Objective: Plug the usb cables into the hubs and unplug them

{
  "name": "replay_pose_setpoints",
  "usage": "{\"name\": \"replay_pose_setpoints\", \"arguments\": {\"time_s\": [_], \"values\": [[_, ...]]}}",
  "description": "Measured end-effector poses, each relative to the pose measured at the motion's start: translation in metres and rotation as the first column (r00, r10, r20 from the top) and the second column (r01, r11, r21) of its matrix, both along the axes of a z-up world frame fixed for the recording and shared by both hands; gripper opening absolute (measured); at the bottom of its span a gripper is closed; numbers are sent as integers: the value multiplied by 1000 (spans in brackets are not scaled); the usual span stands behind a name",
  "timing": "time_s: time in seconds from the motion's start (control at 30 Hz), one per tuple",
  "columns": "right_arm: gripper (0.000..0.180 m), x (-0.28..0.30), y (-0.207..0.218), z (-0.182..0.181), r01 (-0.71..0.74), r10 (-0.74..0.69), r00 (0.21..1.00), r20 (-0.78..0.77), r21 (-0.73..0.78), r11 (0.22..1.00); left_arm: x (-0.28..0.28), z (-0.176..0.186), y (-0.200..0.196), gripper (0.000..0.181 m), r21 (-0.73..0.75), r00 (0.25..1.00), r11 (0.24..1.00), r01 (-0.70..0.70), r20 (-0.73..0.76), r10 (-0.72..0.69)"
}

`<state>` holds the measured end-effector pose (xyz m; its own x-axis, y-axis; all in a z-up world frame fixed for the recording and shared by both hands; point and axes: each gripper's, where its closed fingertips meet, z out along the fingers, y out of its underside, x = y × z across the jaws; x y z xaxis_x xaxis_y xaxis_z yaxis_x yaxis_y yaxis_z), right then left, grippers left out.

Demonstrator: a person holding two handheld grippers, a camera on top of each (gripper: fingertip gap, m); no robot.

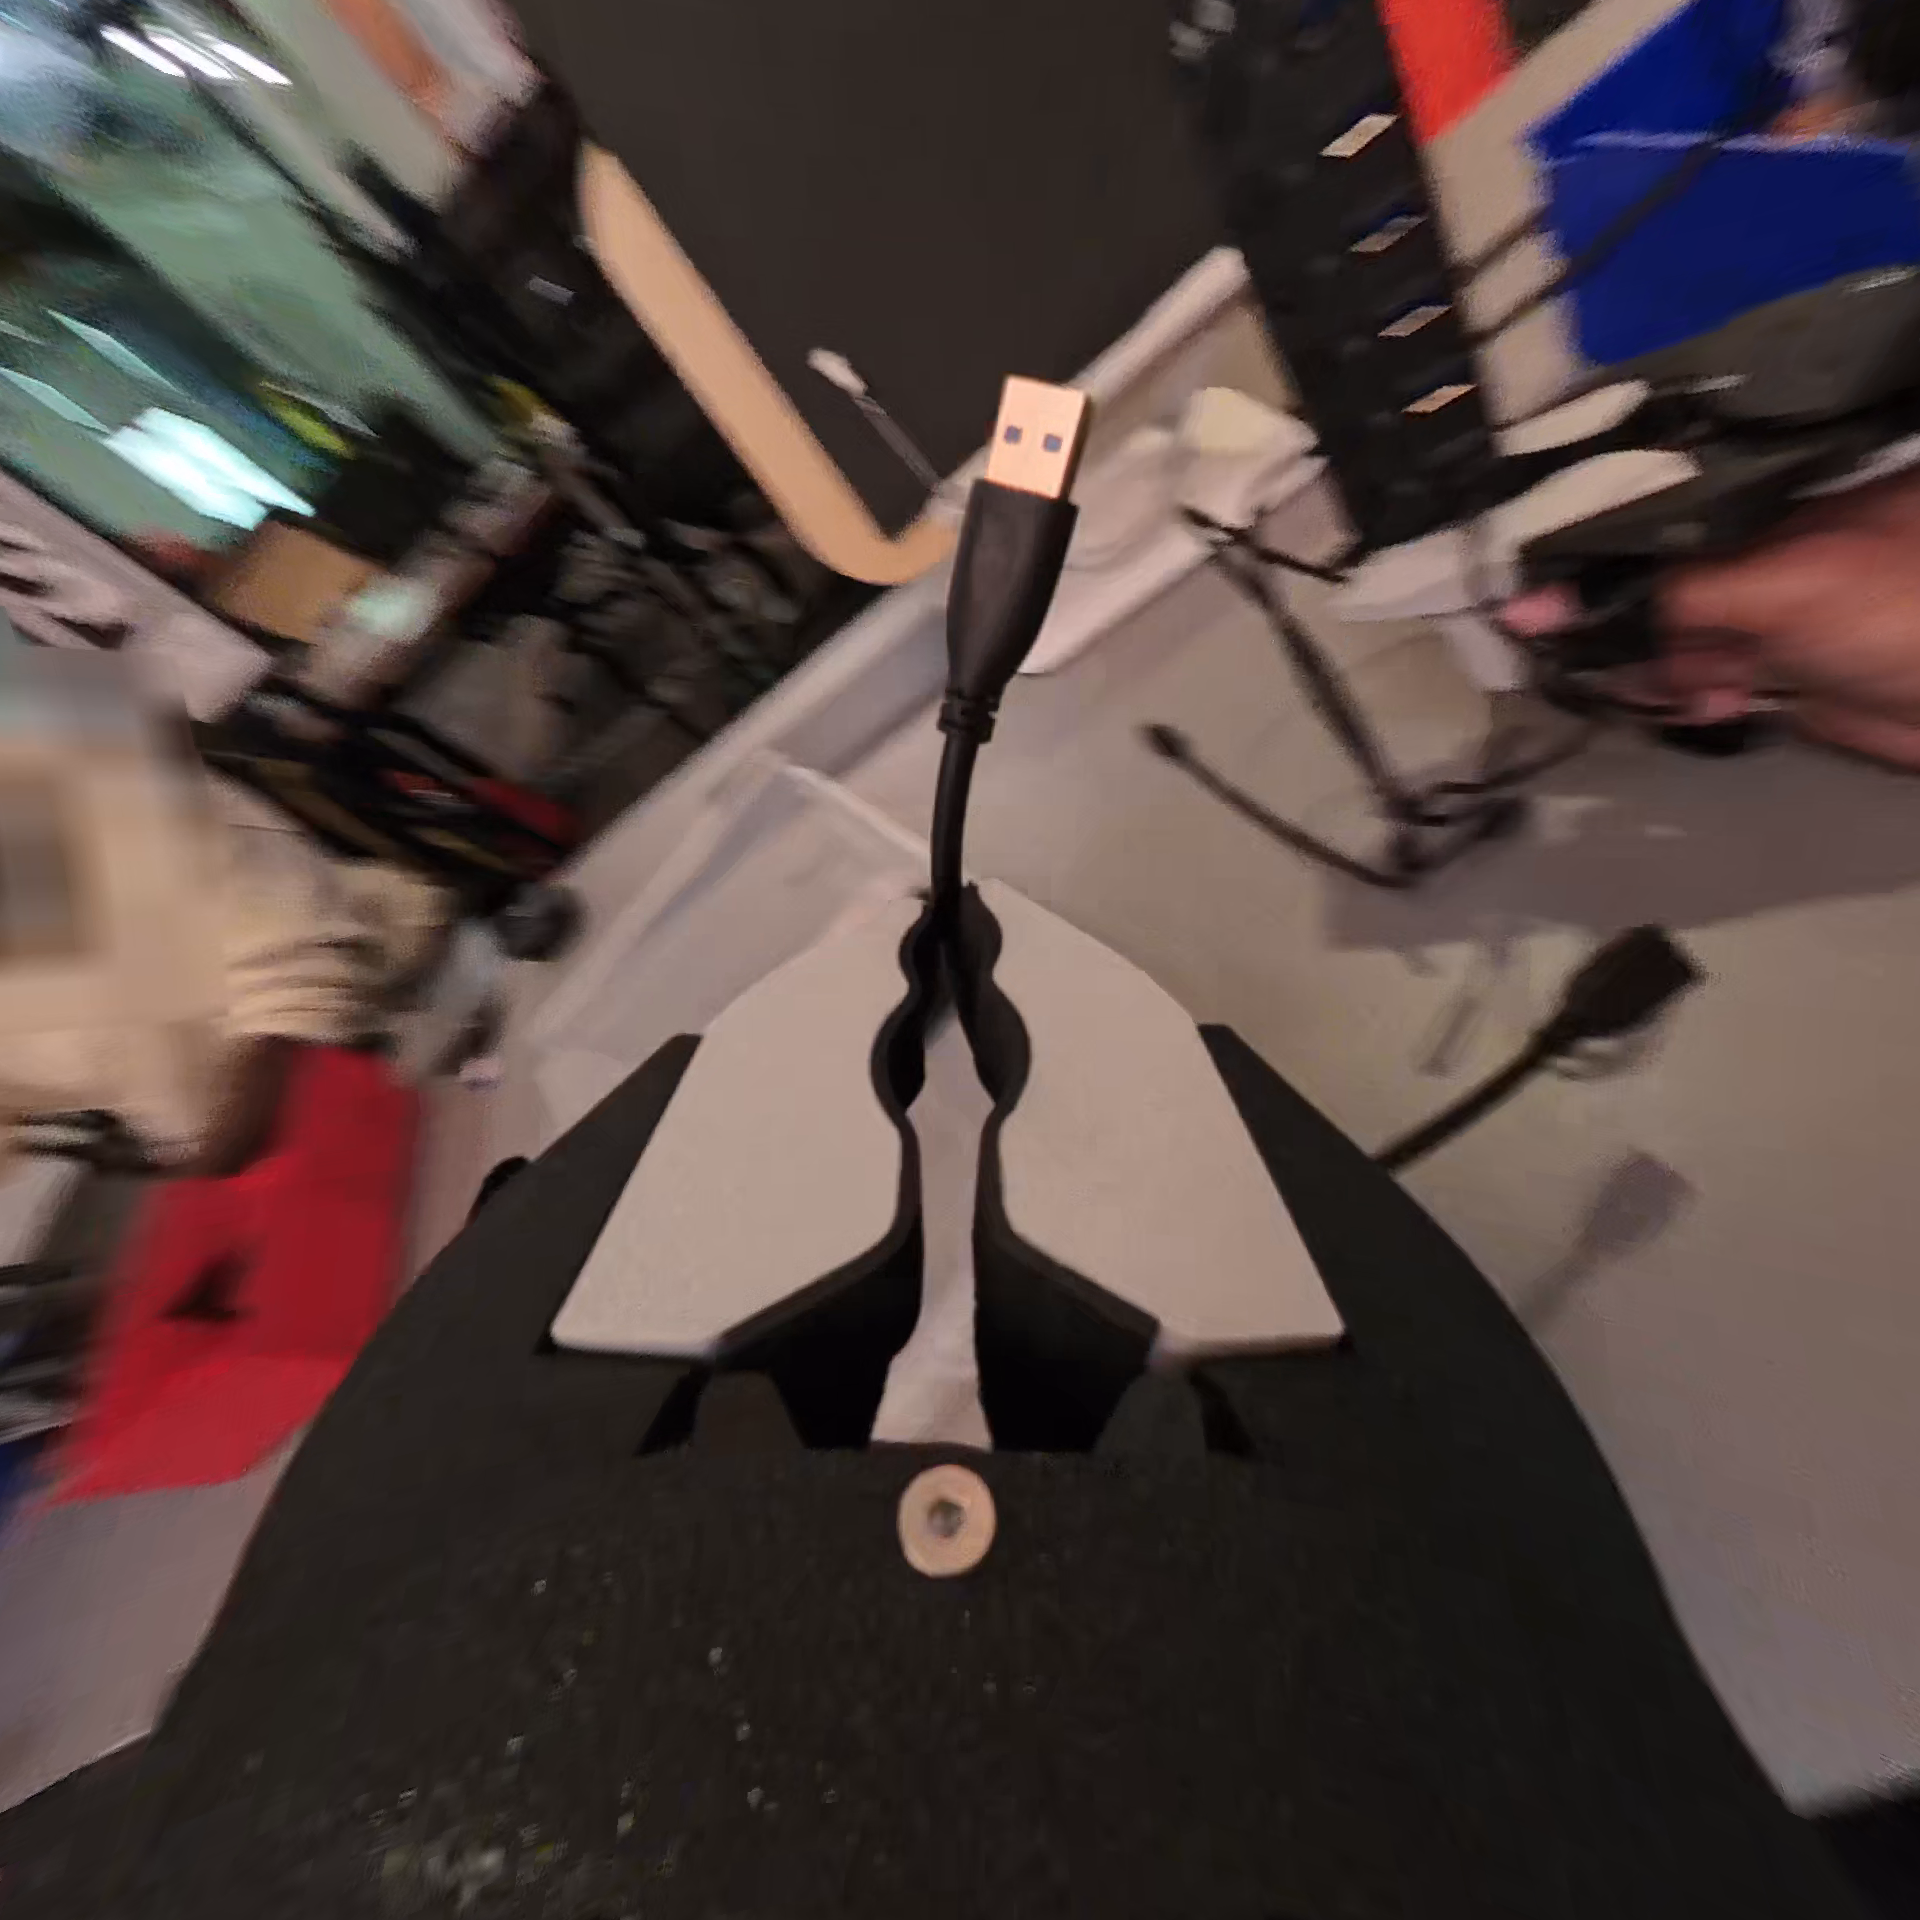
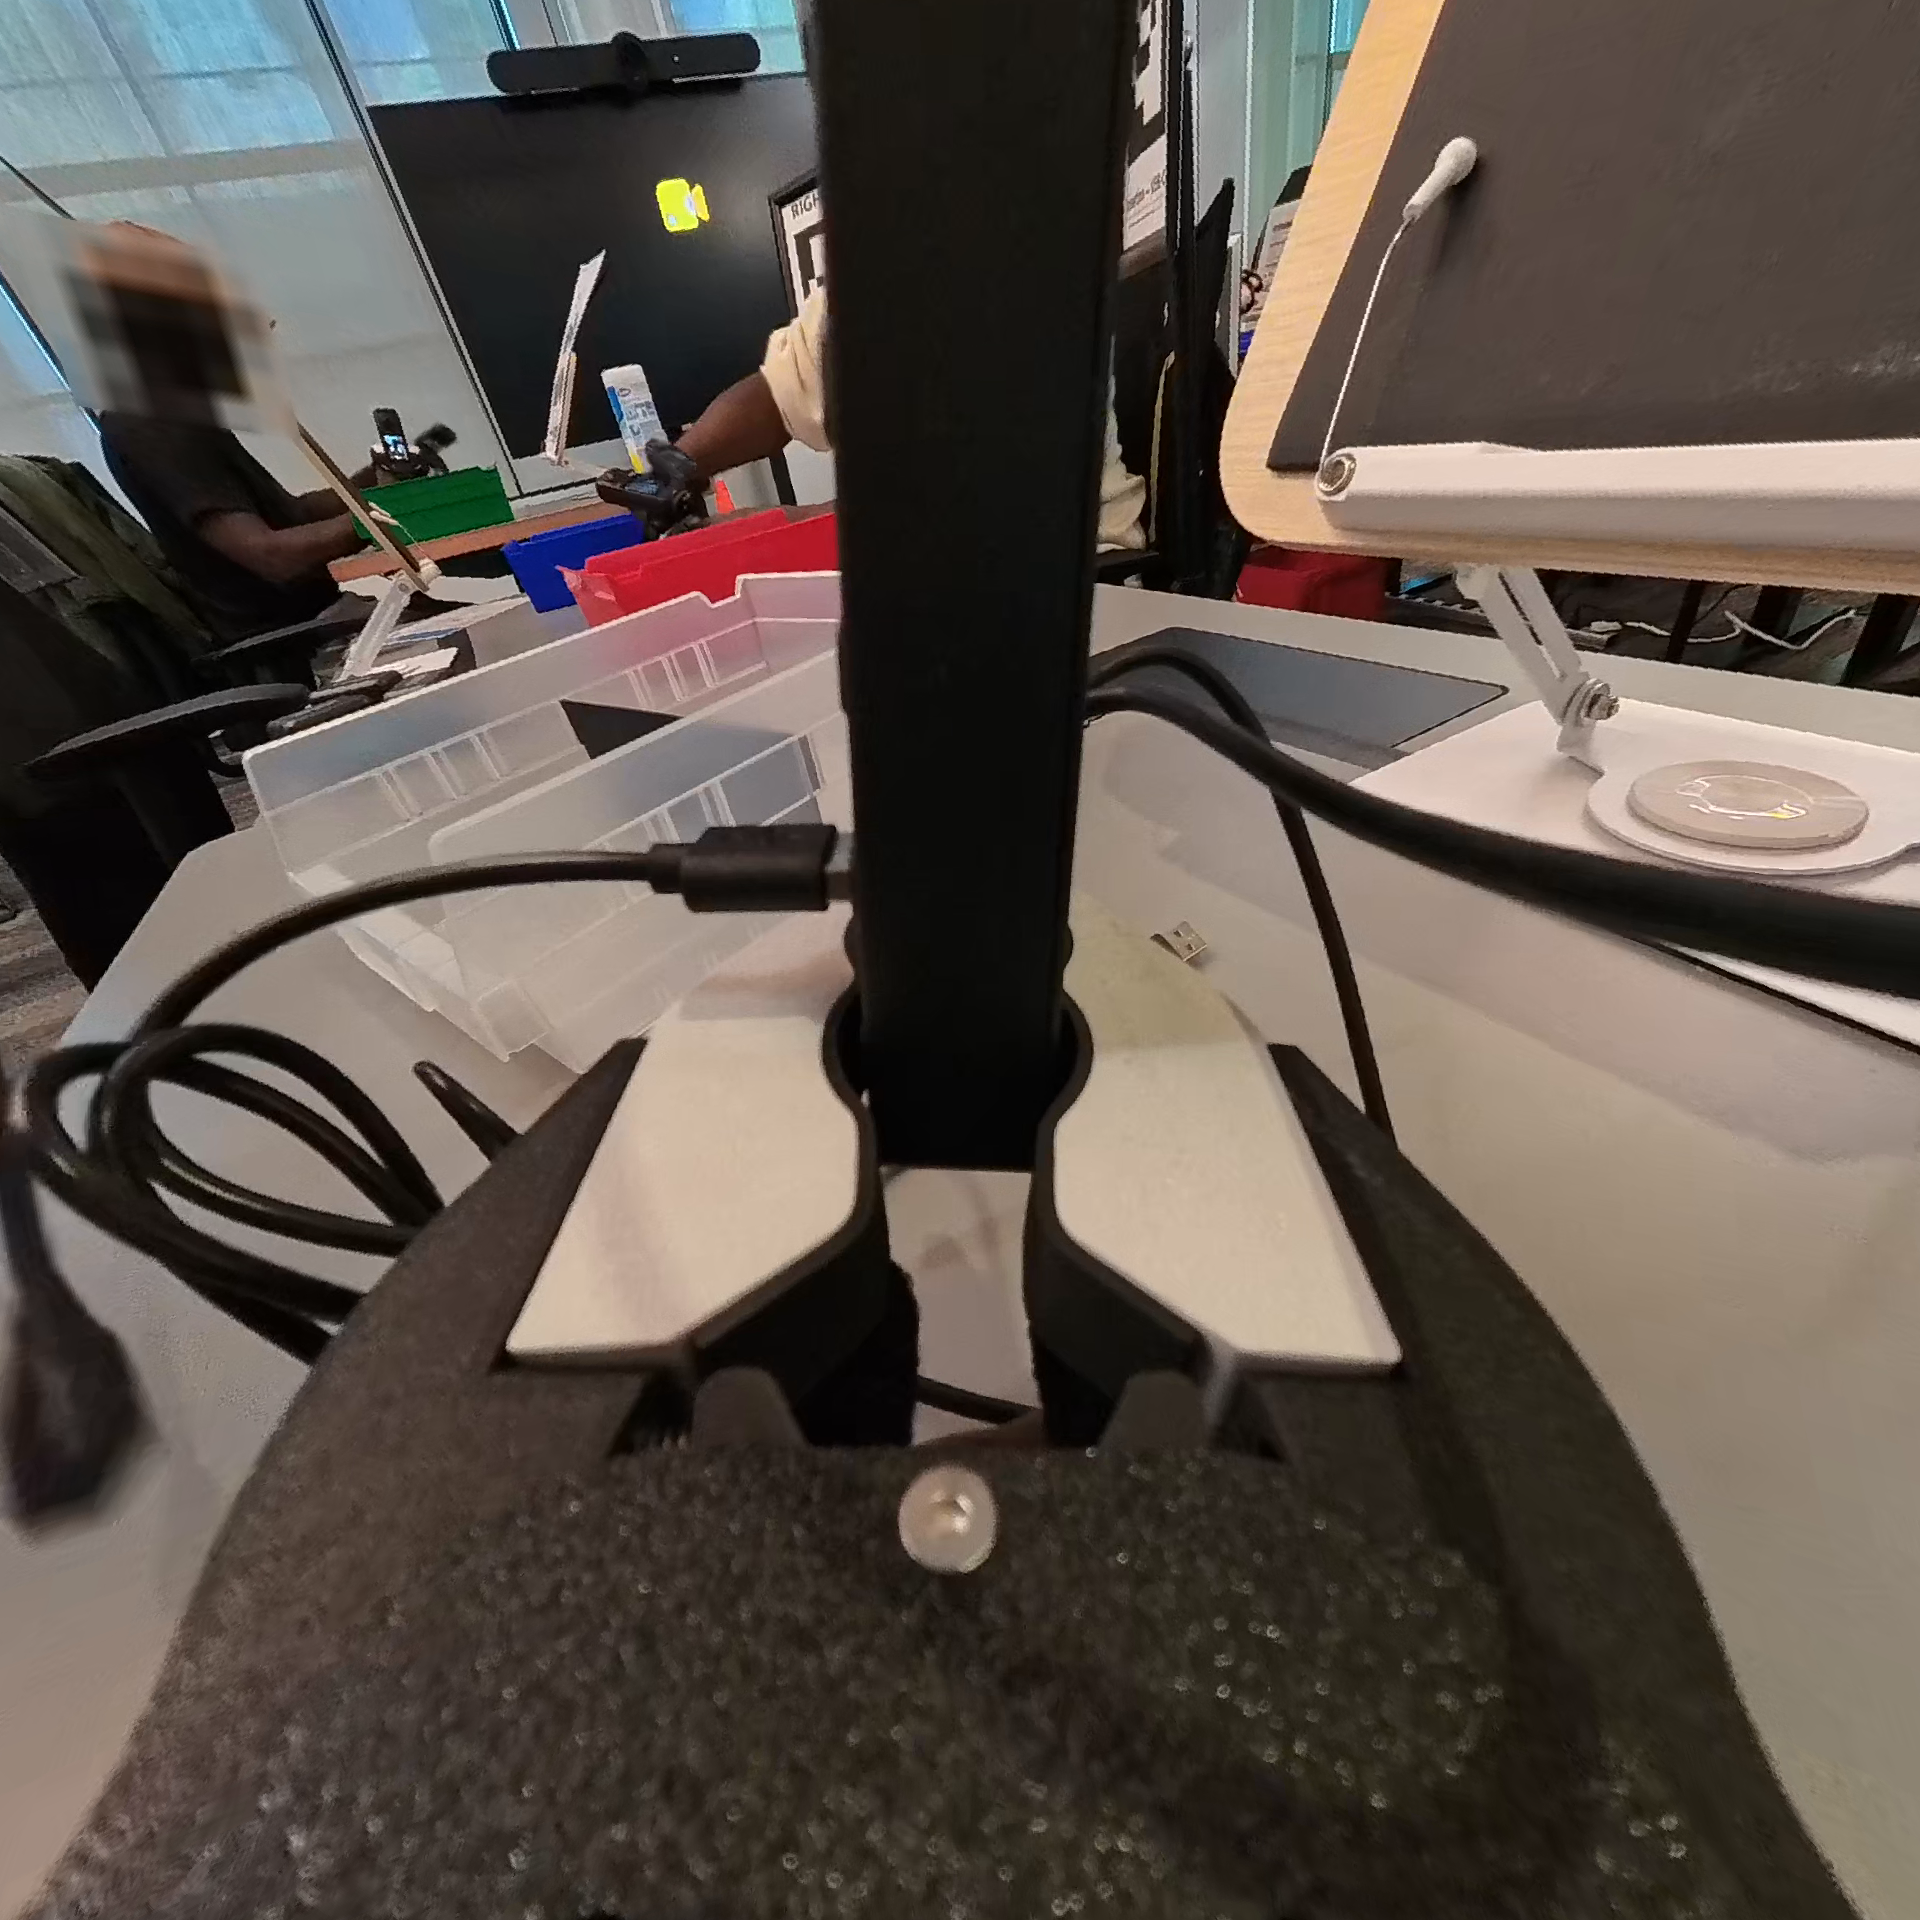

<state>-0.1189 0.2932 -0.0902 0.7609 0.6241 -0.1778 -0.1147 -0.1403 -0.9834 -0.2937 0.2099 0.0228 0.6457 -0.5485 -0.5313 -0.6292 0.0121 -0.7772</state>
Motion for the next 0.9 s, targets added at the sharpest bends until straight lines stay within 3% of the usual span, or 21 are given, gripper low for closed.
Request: {"name": "replay_pose_setpoints", "arguments": {"time_s": [0.1, 0.2, 0.27, 0.37, 0.6, 0.67, 0.77, 0.9], "values": [[26, -1, 0, 0, -1, 1, 1000, 4, 0, 1000, -11, 17, 1, 3, 109, 996, 994, -25, -80, 33], [27, -1, 0, -1, -3, 3, 1000, 6, -4, 1000, -4, -13, -7, 4, 10, 996, 1000, 23, -86, -22], [26, -1, 0, -1, -3, 3, 1000, 7, -4, 1000, 12, -37, -23, 4, -154, 993, 982, 110, 53, -103], [26, -1, 0, -1, -3, 3, 1000, 9, -3, 1000, 41, -62, -54, 3, -393, 921, 865, 312, 347, -175], [27, -2, 0, -1, -7, 7, 1000, 8, -5, 1000, 45, -110, -57, 3, -588, 830, 677, 443, 554, -62], [26, -2, 0, -1, -7, 7, 1000, 9, -7, 1000, 41, -122, -50, 3, -603, 851, 686, 407, 524, -45], [27, -2, 0, -1, -9, 9, 1000, 10, -8, 1000, 24, -117, -31, 3, -544, 893, 785, 295, 450, -23], [27, -2, 0, -2, -9, 10, 1000, 7, -9, 1000, -18, -54, -3, 3, -216, 941, 975, 56, 338, 20]]}}
